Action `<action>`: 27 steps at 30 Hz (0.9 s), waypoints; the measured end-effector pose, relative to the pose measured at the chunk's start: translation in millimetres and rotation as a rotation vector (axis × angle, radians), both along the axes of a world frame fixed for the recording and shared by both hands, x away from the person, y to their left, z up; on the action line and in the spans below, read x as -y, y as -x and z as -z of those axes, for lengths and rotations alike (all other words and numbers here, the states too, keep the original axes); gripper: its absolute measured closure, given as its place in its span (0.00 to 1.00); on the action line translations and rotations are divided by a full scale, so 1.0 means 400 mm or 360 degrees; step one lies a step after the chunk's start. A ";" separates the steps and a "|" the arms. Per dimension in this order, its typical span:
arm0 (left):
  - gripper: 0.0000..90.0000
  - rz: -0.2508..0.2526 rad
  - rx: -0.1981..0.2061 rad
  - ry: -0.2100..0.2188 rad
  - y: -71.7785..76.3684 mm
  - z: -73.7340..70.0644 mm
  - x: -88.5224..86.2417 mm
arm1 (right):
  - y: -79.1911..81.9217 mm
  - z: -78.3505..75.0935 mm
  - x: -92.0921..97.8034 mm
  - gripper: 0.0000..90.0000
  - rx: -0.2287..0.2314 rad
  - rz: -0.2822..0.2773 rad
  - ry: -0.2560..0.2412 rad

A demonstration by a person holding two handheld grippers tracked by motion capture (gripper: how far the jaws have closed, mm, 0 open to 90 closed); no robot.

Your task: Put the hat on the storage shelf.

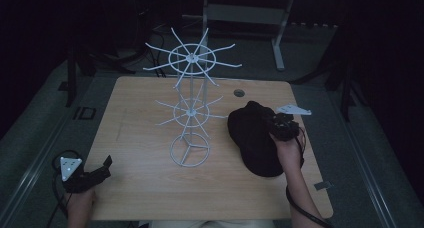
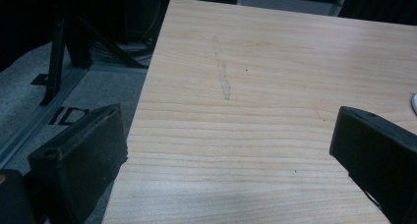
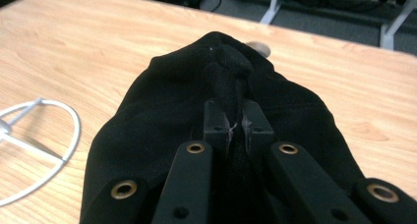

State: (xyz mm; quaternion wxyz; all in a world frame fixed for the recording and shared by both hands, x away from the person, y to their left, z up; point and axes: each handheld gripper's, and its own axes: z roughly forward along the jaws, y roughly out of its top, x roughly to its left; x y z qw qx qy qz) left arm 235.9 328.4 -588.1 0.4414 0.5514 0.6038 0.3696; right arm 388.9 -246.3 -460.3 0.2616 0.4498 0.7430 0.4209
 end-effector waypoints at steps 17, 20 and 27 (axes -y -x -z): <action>0.02 0.0000 0.0003 -0.0006 0.002 0.000 0.001 | 0.132 -0.181 0.070 0.94 0.0333 -0.0023 -0.0162; 0.02 0.0001 0.0002 -0.0008 0.001 0.000 0.001 | 0.157 -0.225 0.070 0.94 0.0405 -0.0037 -0.0166; 0.02 0.0002 -0.0002 -0.0012 0.001 0.000 0.002 | 0.221 -0.342 0.076 0.94 0.0593 -0.0074 -0.0268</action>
